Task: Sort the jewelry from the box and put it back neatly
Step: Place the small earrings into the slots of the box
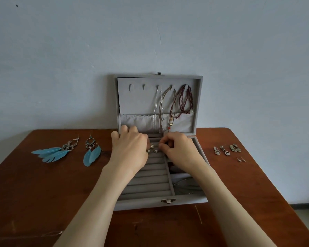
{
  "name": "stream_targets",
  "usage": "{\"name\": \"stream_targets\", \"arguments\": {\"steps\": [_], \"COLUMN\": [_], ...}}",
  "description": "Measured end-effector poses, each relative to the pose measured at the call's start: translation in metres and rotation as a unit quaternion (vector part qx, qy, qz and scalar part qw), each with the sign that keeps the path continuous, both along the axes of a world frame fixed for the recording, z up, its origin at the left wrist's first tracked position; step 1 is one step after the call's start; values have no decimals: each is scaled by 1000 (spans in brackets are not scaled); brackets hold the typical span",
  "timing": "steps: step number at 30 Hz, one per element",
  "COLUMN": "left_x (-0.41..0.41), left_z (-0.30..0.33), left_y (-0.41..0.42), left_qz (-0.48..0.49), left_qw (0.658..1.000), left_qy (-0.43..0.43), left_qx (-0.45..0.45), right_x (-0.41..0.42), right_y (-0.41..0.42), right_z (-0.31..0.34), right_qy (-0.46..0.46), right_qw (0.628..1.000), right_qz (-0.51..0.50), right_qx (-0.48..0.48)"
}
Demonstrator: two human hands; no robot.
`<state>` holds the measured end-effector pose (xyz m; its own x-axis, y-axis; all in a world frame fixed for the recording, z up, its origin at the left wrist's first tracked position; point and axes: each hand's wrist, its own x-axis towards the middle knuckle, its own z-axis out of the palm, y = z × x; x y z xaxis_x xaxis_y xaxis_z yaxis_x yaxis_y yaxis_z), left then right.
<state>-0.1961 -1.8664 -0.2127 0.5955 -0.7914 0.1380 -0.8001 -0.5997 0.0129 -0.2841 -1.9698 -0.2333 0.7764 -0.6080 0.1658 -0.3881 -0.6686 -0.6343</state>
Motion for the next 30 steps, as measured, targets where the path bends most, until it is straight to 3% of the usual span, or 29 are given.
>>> {"name": "stream_targets", "arguments": {"steps": [7, 17, 25, 30], "left_x": [-2, -2, -4, -10], "left_z": [-1, -2, 9, 14], "left_y": [0, -2, 0, 2], "left_qz": [-2, 6, -19, -48], "left_qw": [1000, 998, 1000, 997], "left_qy": [-8, -5, -2, 32], "left_qx": [26, -56, -18, -50], "right_x": [0, -3, -10, -26], "right_y": [-1, 0, 6, -3], "right_z": [0, 3, 17, 24], "right_qy": [-1, 5, 78, 51], "right_qw": [1000, 1000, 994, 998], "right_qz": [0, 8, 28, 29], "right_qx": [12, 8, -69, -30]}}
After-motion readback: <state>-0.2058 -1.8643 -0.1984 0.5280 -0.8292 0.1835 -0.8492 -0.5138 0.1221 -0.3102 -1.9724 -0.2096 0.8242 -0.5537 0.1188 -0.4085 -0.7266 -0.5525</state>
